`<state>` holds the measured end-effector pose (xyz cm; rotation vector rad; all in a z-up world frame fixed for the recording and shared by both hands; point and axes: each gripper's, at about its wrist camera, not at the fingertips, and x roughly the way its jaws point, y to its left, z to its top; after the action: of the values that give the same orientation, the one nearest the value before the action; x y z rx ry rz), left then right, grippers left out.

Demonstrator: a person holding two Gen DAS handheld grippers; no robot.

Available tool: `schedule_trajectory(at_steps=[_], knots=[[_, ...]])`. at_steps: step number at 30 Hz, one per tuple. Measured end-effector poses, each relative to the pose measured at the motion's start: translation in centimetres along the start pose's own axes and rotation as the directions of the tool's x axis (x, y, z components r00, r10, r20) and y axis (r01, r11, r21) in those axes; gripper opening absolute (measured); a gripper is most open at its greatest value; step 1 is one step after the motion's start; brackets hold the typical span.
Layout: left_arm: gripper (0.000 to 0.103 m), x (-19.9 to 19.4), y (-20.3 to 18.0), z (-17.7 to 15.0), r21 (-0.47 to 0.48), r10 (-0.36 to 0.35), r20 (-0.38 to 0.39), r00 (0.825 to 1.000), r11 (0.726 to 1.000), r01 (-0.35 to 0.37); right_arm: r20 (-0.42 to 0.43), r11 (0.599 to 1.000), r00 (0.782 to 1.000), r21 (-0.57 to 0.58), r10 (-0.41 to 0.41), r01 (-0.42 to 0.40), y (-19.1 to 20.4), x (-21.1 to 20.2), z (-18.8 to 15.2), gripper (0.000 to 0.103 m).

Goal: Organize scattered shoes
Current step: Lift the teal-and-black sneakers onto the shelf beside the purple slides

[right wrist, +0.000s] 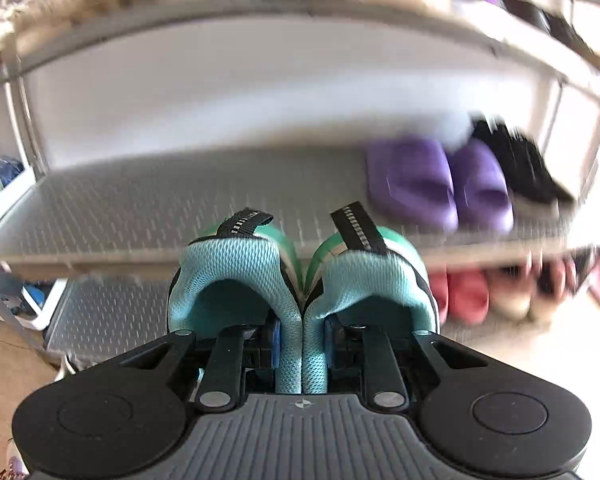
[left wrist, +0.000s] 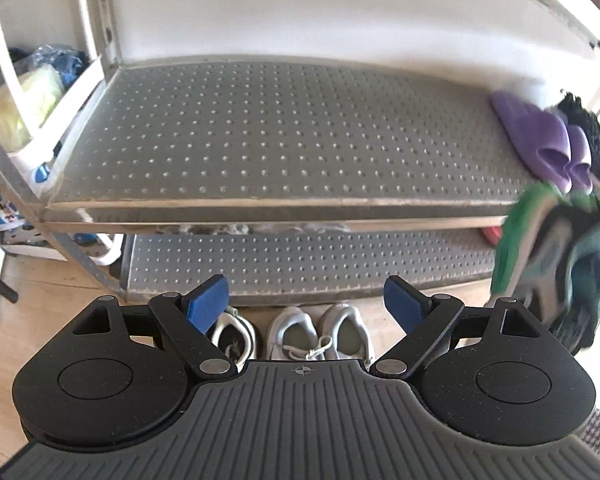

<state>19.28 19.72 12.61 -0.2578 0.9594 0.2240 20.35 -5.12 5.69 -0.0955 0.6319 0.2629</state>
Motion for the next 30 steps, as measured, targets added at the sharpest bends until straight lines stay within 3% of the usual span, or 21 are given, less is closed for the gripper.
schedule_trajectory(at_steps=[5, 6, 7, 11, 14, 16, 18, 22, 25, 26, 30], knots=[[0.089, 1.0, 0.7, 0.9, 0.004, 0.026, -0.004, 1.000, 1.000, -0.026, 0.083, 0.998, 0.997, -0.058, -0.002, 0.007, 1.5, 7.4, 9.0, 0.025], [0.089, 1.4, 0.6, 1.1, 0.007, 0.027, -0.010, 1.000, 1.000, -0.027, 0.072, 0.998, 0.997, -0.053, -0.014, 0.018, 1.6, 9.5, 10.1, 0.058], [0.089, 1.6, 0.5, 1.2, 0.011, 0.023, -0.015, 1.000, 1.000, -0.023, 0.073, 0.998, 0.997, -0.052, -0.018, 0.021, 1.6, 9.6, 10.1, 0.063], [0.089, 1.9, -0.4, 1.5, 0.037, -0.005, -0.016, 1.000, 0.999, 0.006, 0.181, 0.993, 0.981, -0.079, -0.074, 0.090, 0.9, 7.6, 8.5, 0.068], [0.089, 1.9, -1.3, 1.3, 0.042, -0.025, -0.017, 1.000, 0.999, 0.026, 0.190, 0.997, 0.981, -0.059, -0.043, 0.055, -1.0, 4.6, 6.8, 0.070], [0.089, 2.1, -1.9, 1.1, 0.052, -0.036, -0.026, 0.999, 0.998, 0.038, 0.186, 0.998, 0.982, -0.034, -0.040, 0.047, -1.9, 3.9, 6.3, 0.084], [0.089, 2.3, -2.4, 0.9, 0.060, -0.034, -0.031, 0.999, 0.998, 0.035, 0.191, 1.000, 0.982, 0.016, -0.006, 0.003, -3.8, 2.5, 5.1, 0.089], [0.089, 3.1, -3.4, 0.6, 0.077, -0.026, -0.053, 0.998, 0.997, 0.030, 0.079, 0.997, 0.995, 0.057, 0.052, -0.057, -5.0, 3.6, 2.9, 0.089], [0.089, 3.3, -4.0, 0.4, 0.083, -0.020, -0.061, 0.998, 0.996, 0.025, 0.025, 0.990, 0.990, -0.012, 0.138, -0.137, -4.2, 4.3, 3.0, 0.091], [0.089, 3.5, -4.2, 0.4, 0.082, -0.013, -0.063, 0.998, 0.996, 0.018, -0.024, 0.984, 0.987, -0.081, 0.158, -0.159, -3.4, 4.5, 2.7, 0.091], [0.089, 3.9, -4.6, 0.2, 0.075, -0.001, -0.071, 0.997, 0.997, 0.006, -0.102, 0.977, 0.989, -0.172, 0.111, -0.127, -2.7, 4.9, 1.8, 0.090]])
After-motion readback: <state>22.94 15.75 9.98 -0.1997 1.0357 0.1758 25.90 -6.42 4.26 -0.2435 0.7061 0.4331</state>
